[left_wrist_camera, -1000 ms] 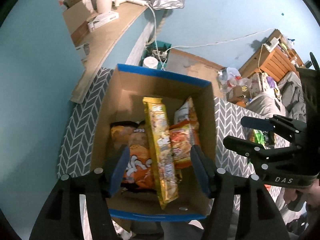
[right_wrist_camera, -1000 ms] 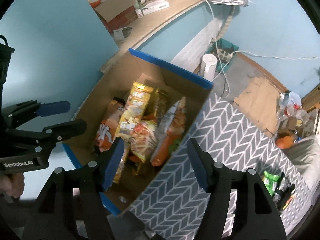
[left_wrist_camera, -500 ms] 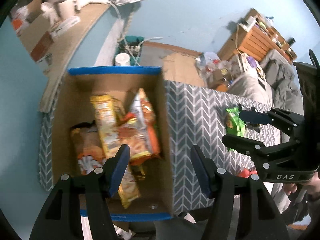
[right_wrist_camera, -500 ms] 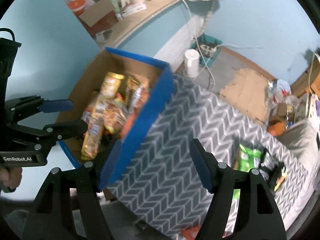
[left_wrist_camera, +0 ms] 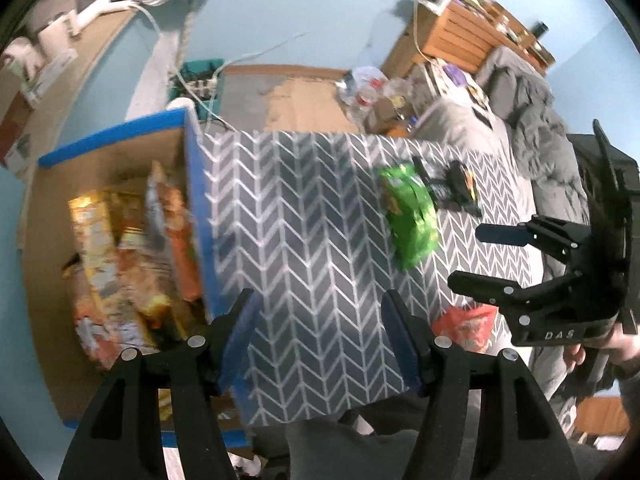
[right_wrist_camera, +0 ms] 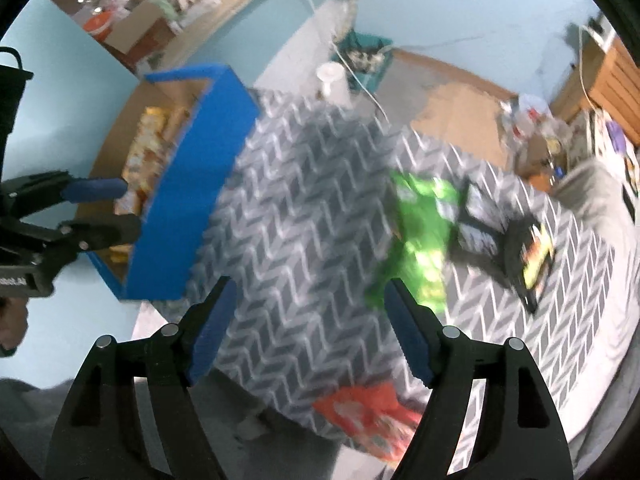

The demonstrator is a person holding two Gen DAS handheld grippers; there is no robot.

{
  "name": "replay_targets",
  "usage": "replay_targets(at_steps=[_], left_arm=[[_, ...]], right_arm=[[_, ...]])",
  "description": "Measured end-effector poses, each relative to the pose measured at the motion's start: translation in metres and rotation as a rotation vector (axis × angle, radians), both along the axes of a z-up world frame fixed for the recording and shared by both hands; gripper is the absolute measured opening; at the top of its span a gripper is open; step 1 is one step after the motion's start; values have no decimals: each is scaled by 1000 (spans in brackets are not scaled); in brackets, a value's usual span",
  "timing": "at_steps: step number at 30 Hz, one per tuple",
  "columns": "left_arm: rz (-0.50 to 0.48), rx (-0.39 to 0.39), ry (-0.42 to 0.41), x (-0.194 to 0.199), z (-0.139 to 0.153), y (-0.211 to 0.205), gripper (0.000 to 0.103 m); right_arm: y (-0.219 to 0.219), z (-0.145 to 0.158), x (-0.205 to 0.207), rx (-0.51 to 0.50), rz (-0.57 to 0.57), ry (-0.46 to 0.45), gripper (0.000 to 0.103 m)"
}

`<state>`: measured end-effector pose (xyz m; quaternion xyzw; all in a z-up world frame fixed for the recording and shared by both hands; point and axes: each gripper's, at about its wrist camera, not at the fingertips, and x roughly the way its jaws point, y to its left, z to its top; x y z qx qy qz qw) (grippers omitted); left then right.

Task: Organize snacks
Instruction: 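Move both tools back over the table toward the red-orange bag, then grasp the red-orange snack bag with the right tool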

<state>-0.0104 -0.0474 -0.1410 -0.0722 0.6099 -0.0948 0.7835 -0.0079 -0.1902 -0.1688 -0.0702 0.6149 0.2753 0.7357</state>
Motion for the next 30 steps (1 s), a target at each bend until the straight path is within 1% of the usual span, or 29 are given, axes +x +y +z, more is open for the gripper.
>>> replay_targets(at_steps=[4,8,17,21,26,30], left_arm=[[-22,6,32,-9,-16,-16,65],[13,-6,65,-22,-29,-27,65],[127,-11,111,-54,-53,-51,65],[144,4,130,-69,-66,-66,65],[164,11,168,-86,-82,-86,65],[174,10,176,-94,-87,-97,65]], right_arm=[[-28,-15,-12,-32,4,27,77],[-51,-29,-24,-44,16,59,77],[-79,-66,-53,-97,201,114,77],[-87,-78,-66,-103,262,130,77],[-88,-89,-82,-129,351,122,78],[-89,-101,-92,-138,400,132,78]])
